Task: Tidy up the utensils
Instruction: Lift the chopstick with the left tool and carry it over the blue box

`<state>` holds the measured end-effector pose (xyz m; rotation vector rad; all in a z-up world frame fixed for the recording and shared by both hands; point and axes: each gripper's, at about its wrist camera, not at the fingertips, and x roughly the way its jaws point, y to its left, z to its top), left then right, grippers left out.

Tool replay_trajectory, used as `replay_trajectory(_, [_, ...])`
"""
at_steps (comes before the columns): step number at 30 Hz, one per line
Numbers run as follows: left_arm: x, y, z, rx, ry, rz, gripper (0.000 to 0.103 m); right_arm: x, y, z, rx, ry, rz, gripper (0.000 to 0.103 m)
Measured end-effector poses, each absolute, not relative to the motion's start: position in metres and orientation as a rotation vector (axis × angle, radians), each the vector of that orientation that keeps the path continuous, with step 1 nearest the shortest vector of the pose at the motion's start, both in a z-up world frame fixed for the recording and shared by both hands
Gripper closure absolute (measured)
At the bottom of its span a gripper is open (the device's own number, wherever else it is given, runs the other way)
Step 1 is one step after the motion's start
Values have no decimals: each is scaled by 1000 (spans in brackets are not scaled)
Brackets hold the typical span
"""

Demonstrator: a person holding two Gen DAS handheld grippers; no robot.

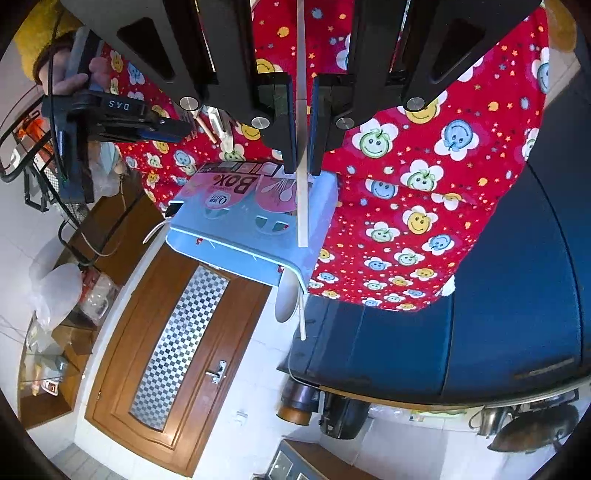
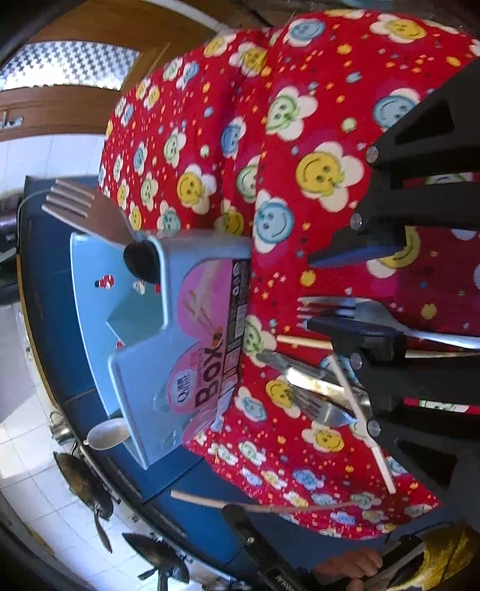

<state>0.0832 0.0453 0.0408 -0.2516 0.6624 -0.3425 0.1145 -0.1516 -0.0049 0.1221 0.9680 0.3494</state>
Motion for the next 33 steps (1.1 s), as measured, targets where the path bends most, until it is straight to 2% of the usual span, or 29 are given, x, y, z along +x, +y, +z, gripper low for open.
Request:
replay_trajectory(5, [84, 44, 44, -256, 644, -350, 97, 124, -146, -5, 107, 975, 397, 72])
replay_trajectory(7, [83, 44, 46, -263, 633, -357, 97, 126, -145, -7, 122, 977, 423, 84])
replay_trajectory(12, [82, 41, 51, -272, 601, -388, 97, 122, -146, -4, 140, 940, 445, 96])
replay_trajectory(19, [79, 38, 64, -282, 547, -399, 97, 95, -152, 26, 122, 784, 364, 101])
replay_trajectory(33, [83, 25, 112, -261, 382, -369, 97, 53, -159, 93, 58, 447, 192, 101])
